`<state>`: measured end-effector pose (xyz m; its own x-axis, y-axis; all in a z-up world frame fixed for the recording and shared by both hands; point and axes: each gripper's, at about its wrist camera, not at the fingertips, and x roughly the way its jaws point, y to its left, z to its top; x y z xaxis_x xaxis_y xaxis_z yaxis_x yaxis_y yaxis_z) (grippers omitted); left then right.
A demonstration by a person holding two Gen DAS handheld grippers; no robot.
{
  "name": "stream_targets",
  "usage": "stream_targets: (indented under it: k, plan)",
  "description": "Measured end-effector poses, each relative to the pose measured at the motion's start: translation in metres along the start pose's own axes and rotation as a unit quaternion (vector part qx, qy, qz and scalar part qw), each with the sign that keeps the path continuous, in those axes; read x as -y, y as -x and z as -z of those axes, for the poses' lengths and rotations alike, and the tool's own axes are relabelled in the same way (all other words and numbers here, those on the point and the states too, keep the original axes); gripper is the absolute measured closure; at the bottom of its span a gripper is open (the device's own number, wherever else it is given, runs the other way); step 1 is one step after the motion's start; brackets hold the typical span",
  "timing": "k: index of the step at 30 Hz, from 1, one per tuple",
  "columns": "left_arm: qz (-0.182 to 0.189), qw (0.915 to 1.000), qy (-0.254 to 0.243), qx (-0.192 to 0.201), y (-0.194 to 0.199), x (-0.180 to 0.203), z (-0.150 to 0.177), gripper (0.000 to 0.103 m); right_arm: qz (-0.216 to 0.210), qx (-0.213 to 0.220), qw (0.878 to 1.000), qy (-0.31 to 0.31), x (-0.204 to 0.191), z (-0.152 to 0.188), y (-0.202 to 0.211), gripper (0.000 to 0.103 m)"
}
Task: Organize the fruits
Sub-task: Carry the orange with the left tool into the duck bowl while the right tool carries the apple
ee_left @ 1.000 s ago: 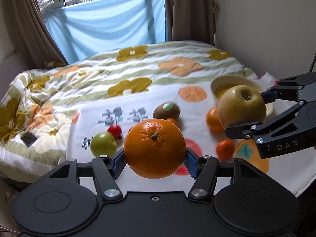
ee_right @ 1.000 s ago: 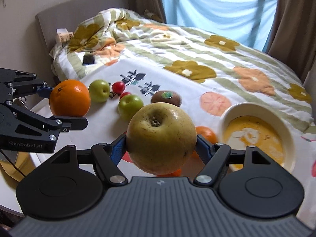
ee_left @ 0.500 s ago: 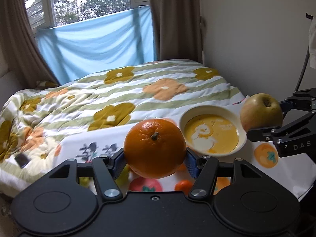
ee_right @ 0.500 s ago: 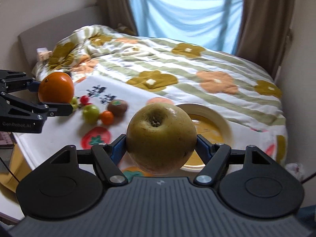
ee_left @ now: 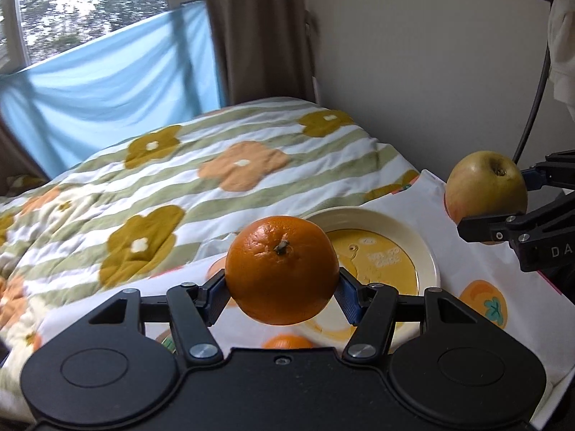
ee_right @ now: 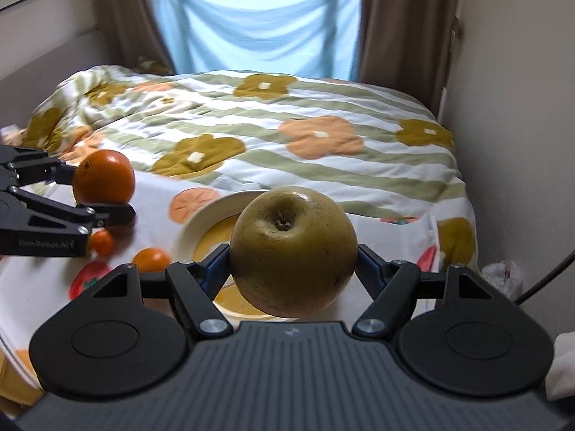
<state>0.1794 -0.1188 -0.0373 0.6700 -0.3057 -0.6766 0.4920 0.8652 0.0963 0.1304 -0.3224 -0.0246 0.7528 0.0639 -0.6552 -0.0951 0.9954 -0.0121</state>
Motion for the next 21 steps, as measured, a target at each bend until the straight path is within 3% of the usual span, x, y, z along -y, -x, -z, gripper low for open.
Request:
stream_targets:
  k: [9, 21]
  plan:
    - [0.040, 0.9976, -0.048, -0.028, -0.085, 0.013, -0.026, 0.037, 0.028, -0.015, 0.998, -0.048, 0.023, -0.011, -0.042, 0.015]
    - [0.067, 0.9878, -0.114, -0.081, -0.163, 0.040, -0.025, 0.037, 0.049, -0.039, 0.993, -0.100, 0.051, -0.002, -0.074, 0.015]
